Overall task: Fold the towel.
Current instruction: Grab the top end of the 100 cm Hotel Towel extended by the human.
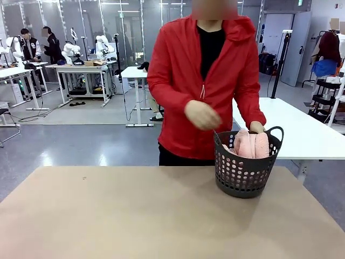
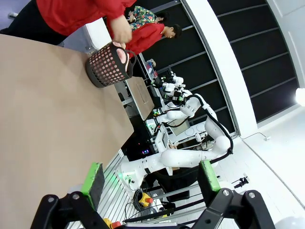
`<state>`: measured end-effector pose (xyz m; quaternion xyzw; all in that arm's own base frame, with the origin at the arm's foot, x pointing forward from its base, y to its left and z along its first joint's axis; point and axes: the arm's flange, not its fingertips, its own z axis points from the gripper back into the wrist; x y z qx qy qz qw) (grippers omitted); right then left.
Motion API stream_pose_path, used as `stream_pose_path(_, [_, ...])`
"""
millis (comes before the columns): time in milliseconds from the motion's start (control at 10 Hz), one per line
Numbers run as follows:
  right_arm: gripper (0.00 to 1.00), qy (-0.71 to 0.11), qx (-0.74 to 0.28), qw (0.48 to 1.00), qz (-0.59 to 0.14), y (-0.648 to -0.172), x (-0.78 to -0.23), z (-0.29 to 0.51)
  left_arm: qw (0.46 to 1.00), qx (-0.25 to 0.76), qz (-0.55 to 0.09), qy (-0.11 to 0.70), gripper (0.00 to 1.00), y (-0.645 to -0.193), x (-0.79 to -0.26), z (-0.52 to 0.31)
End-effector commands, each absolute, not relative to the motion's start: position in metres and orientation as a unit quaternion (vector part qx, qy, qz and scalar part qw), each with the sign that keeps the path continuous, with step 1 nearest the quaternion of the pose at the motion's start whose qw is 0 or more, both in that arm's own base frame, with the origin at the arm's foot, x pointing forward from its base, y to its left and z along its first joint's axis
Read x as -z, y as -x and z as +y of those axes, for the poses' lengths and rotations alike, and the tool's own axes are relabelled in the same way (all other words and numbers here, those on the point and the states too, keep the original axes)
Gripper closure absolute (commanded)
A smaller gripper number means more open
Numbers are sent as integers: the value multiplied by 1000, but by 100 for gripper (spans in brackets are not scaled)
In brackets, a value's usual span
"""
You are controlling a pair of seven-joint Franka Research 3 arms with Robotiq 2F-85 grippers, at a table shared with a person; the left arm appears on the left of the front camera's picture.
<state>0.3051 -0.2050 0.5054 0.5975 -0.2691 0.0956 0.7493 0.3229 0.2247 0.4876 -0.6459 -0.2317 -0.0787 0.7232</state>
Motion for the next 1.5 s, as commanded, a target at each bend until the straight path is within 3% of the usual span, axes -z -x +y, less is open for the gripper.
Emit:
stream_pose_path(0, [0,-599,-103,744,-278,-307,-506,-207,713,86,-240,653,0,-322,-488,225])
stream_pose_path(1400, [0,-599,-103,744,-278,-307,-506,-207,713,86,-240,653,0,-322,-488,225])
